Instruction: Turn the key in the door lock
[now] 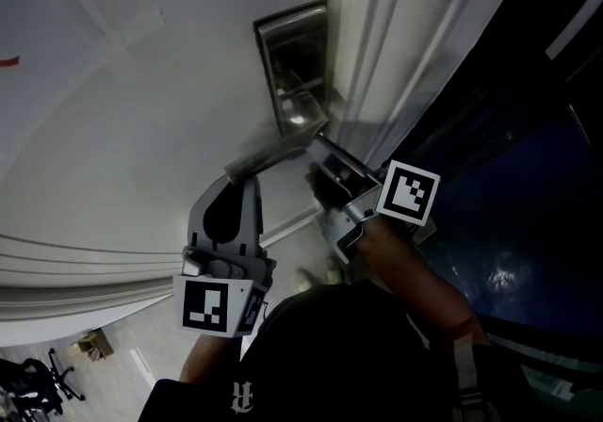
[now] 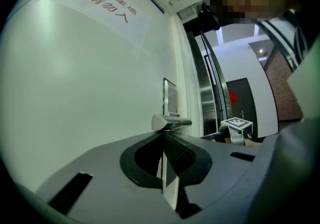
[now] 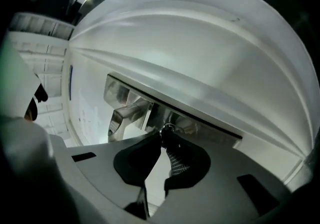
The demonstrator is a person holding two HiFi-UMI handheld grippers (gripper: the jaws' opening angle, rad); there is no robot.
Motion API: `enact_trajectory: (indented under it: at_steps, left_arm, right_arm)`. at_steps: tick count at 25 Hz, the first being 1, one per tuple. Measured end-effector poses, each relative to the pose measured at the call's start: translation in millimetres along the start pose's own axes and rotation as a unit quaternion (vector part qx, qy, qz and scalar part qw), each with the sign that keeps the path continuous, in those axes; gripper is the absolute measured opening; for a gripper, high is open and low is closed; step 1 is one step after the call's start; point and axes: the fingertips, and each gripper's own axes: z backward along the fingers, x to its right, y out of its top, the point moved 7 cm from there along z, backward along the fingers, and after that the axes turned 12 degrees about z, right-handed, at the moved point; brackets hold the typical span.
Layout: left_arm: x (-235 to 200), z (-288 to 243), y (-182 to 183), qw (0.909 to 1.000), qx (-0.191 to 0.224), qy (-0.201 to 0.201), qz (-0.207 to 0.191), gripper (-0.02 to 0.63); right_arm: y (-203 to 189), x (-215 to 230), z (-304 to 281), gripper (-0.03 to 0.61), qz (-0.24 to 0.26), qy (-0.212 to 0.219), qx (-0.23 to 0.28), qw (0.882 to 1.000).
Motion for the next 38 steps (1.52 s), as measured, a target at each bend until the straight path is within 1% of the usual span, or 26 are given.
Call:
enact_trajectory:
  at_steps: [3, 6, 10, 12, 14, 16, 17, 18, 19, 20, 21, 22, 23, 24, 25, 26, 27, 28, 29, 30, 31, 33, 34, 35, 38]
  left_arm:
    - [0, 0, 0, 1.0, 0.0, 0.001, 0.001, 0.008]
    - [0, 0, 0, 1.0, -0.001, 0.002, 0.002, 0.008]
    - [1, -1, 0, 1.0, 0.001, 0.005, 0.003, 0.008]
    - [1, -1, 0, 1.0, 0.001, 0.007, 0.004, 0.008]
    - [2, -1, 0, 1.0, 0.002, 0.009, 0.004, 0.008]
    - [2, -2, 0, 0.9999, 0.002, 0.012, 0.003, 0.008]
    - [2, -2, -1, 0.9999, 0.002, 0.014, 0.003, 0.008]
    - [2, -2, -1, 0.9999, 0.002, 0.015, 0.002, 0.008]
    - [2, -3, -1, 0.9999, 0.002, 0.017, 0.001, 0.006]
    - [3, -3, -1, 0.9998, 0.002, 0.019, 0.0, 0.008]
    - [3, -2, -1, 0.9997, 0.002, 0.023, -0.001, 0.006]
    - [4, -2, -1, 0.9996, 0.001, 0.027, -0.002, 0.008]
    - [4, -2, -1, 0.9995, 0.001, 0.032, -0.003, 0.008]
    - [5, -3, -1, 0.9994, 0.001, 0.036, -0.004, 0.008]
    - [6, -3, -1, 0.9992, 0.001, 0.04, -0.005, 0.008]
    - [6, -3, -1, 0.999, 0.001, 0.044, -0.006, 0.008]
    - [7, -3, -1, 0.9988, 0.001, 0.049, -0.008, 0.008]
    - [7, -3, -2, 0.9985, 0.0, 0.053, -0.01, 0.008]
    - [8, -3, -2, 0.9983, 0.0, 0.057, -0.012, 0.008]
    - [9, -4, -2, 0.9981, 0.0, 0.061, -0.014, 0.008]
    - [10, -4, -1, 0.9978, 0.001, 0.064, -0.016, 0.008]
    - [13, -4, -2, 0.9972, 0.002, 0.072, -0.018, 0.008]
    - [14, -3, -2, 0.9969, 0.003, 0.076, -0.019, 0.008]
    - [15, -3, -2, 0.9966, 0.005, 0.08, -0.019, 0.008]
    - [18, -1, -3, 0.9958, 0.008, 0.089, -0.019, 0.008]
  right_arm:
    - [-4, 5, 1, 0.031, -0.068, 0.01, 0.006, 0.998]
    - [-6, 7, 0, 0.043, -0.119, 0.031, 0.013, 0.992]
    - [-7, 10, -1, 0.052, -0.174, 0.072, 0.024, 0.982]
    - [-7, 9, 0, 0.064, -0.175, 0.087, 0.024, 0.98]
    - [-5, 6, 7, 0.064, -0.142, 0.095, 0.012, 0.985]
    - [1, 4, 16, 0.066, -0.079, 0.101, -0.006, 0.992]
    - [5, 2, 20, 0.069, -0.031, 0.103, -0.016, 0.994]
    - [10, -2, 24, 0.072, 0.038, 0.103, -0.028, 0.994]
    - [15, -7, 28, 0.077, 0.133, 0.099, -0.041, 0.985]
    - [19, -13, 32, 0.083, 0.257, 0.09, -0.058, 0.96]
    - [22, -20, 36, 0.091, 0.398, 0.079, -0.078, 0.911]
    - [21, -28, 38, 0.098, 0.534, 0.068, -0.101, 0.837]
    - [18, -34, 40, 0.107, 0.646, 0.058, -0.121, 0.752]
    - [14, -37, 40, 0.113, 0.73, 0.049, -0.131, 0.669]
    - [10, -38, 39, 0.115, 0.793, 0.043, -0.127, 0.594]
    - [7, -37, 38, 0.117, 0.843, 0.04, -0.116, 0.524]
    - [5, -35, 36, 0.118, 0.881, 0.04, -0.103, 0.46]
    - [4, -33, 34, 0.118, 0.908, 0.044, -0.092, 0.406]
    - [4, -31, 32, 0.118, 0.925, 0.052, -0.083, 0.366]
    - [5, -29, 30, 0.118, 0.936, 0.062, -0.076, 0.337]
    - [6, -29, 28, 0.118, 0.944, 0.072, -0.069, 0.315]
    - [5, -30, 25, 0.118, 0.955, 0.088, -0.056, 0.278]
    - [3, -30, 23, 0.118, 0.96, 0.091, -0.05, 0.261]
    - [1, -31, 21, 0.118, 0.964, 0.09, -0.044, 0.247]
    - [-8, -28, 12, 0.118, 0.975, 0.07, -0.035, 0.21]
